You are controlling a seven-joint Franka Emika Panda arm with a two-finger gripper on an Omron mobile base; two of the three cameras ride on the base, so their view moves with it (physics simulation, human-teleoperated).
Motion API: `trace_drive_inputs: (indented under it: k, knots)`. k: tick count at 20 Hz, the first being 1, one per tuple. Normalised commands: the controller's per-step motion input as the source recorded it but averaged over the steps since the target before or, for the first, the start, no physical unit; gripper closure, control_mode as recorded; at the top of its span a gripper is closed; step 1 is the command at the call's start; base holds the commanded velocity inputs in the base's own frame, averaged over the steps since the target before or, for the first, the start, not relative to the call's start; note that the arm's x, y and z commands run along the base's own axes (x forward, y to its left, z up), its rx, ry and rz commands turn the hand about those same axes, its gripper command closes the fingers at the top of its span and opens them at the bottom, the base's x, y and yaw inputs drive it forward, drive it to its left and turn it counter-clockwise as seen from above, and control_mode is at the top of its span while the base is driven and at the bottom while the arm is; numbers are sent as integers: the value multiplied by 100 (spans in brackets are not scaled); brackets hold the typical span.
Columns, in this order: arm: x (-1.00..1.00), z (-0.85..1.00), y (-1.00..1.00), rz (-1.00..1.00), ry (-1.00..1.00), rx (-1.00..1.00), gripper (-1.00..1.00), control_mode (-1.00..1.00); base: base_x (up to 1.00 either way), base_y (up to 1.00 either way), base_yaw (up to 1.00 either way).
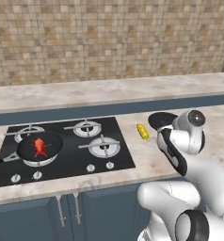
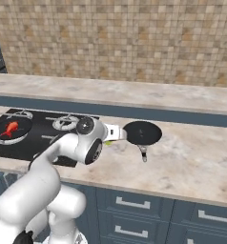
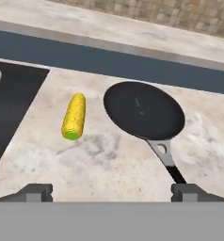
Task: Place both pans onto different burners. Then place the corn and the fish on different pans.
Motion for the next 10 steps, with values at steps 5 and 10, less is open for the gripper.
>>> trace_drive_inputs:
  k: [5, 10]
  knots:
    - [22, -5, -23, 0, 11, -4, -100, -100, 0, 0, 0]
    - [0, 0, -21, 0, 2, 0, -100, -100, 0, 0, 0]
